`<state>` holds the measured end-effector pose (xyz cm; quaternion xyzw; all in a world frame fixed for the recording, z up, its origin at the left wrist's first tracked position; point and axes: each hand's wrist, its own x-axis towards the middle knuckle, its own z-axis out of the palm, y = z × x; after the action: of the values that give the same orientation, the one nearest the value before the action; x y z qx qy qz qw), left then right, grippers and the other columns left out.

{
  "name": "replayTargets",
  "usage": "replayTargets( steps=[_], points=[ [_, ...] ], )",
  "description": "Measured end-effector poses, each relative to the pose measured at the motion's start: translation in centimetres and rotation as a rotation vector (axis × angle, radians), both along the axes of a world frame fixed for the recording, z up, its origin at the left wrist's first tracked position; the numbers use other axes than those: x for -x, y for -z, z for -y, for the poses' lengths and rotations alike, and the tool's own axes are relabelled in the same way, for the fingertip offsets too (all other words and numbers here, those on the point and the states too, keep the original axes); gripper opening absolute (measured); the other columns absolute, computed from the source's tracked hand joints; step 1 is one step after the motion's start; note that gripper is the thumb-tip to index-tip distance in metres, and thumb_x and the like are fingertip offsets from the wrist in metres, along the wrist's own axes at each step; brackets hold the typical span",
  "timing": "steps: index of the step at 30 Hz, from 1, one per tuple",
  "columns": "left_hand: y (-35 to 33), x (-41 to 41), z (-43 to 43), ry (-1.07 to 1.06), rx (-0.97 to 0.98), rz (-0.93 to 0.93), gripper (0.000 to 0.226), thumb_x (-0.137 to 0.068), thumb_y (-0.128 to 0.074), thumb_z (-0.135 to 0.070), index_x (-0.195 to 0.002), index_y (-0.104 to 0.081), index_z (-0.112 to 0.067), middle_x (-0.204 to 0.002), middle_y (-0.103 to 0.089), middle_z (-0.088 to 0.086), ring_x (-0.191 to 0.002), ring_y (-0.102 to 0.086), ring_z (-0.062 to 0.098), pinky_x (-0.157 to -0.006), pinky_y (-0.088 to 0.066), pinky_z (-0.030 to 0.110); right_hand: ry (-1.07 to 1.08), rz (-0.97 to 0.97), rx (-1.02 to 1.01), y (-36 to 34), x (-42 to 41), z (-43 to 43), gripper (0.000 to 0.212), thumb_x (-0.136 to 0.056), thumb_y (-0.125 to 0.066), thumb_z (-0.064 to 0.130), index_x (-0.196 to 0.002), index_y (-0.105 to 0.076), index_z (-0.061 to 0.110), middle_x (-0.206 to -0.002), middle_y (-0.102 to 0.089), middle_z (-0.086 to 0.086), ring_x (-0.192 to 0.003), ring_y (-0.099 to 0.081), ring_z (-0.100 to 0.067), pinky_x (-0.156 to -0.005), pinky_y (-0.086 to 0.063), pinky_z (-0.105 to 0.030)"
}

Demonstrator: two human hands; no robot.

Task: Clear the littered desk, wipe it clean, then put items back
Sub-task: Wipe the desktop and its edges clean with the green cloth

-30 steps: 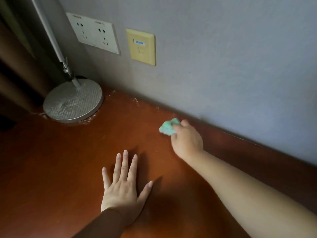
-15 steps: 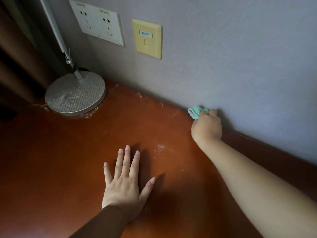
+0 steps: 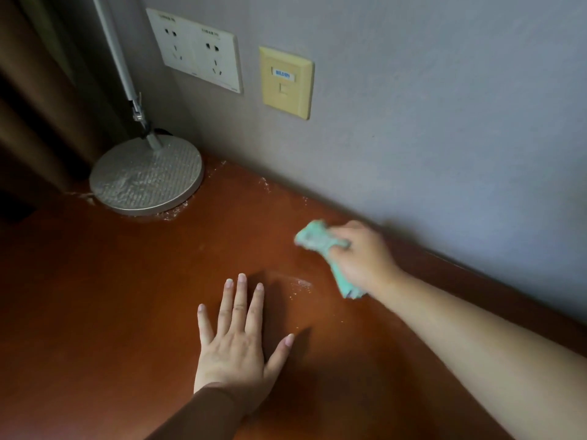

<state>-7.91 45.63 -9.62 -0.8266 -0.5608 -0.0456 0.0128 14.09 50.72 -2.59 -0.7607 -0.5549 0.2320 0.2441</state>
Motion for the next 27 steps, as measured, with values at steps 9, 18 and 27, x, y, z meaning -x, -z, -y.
replayTargets(
  steps=[9,18,27],
  points=[
    [0.8,-0.2,-0.4,0.024,0.071,0.058,0.083,-0.084,-0.020,-0.074,-0.139,-0.038,-0.013,-0.148,-0.036,0.012,-0.141,-0.016,0.023,-0.108,-0.006,0.053,0.344,0.418,0.084,2.6,4.4,-8.8,0.033,-0.094,-0.046,0.021,-0.120,-0.056,0.004,-0.124,-0.045,-0.014,-0.105,-0.052,-0.031,-0.078,-0.047,-0.036],
    [-2.0,2.4,-0.9,-0.003,0.072,0.288,0.077,-0.088,-0.015,-0.068,-0.142,-0.032,-0.015,-0.159,-0.007,0.002,-0.146,0.006,0.015,-0.111,0.004,0.043,-0.204,0.193,0.085,2.1,7.2,-5.8,0.039,-0.087,-0.050,0.005,-0.120,-0.065,0.020,-0.105,-0.054,-0.002,-0.101,-0.052,-0.020,-0.084,-0.046,-0.031],
    [0.0,6.7,-8.0,0.102,0.056,0.024,0.081,-0.088,-0.017,-0.070,-0.146,-0.025,-0.014,-0.158,-0.006,0.009,-0.145,-0.008,0.027,-0.111,0.002,0.050,0.537,0.342,0.152,2.0,5.3,-10.2,0.034,-0.090,-0.045,0.006,-0.122,-0.053,0.003,-0.126,-0.042,-0.018,-0.110,-0.045,-0.038,-0.091,-0.043,-0.039]
  ],
)
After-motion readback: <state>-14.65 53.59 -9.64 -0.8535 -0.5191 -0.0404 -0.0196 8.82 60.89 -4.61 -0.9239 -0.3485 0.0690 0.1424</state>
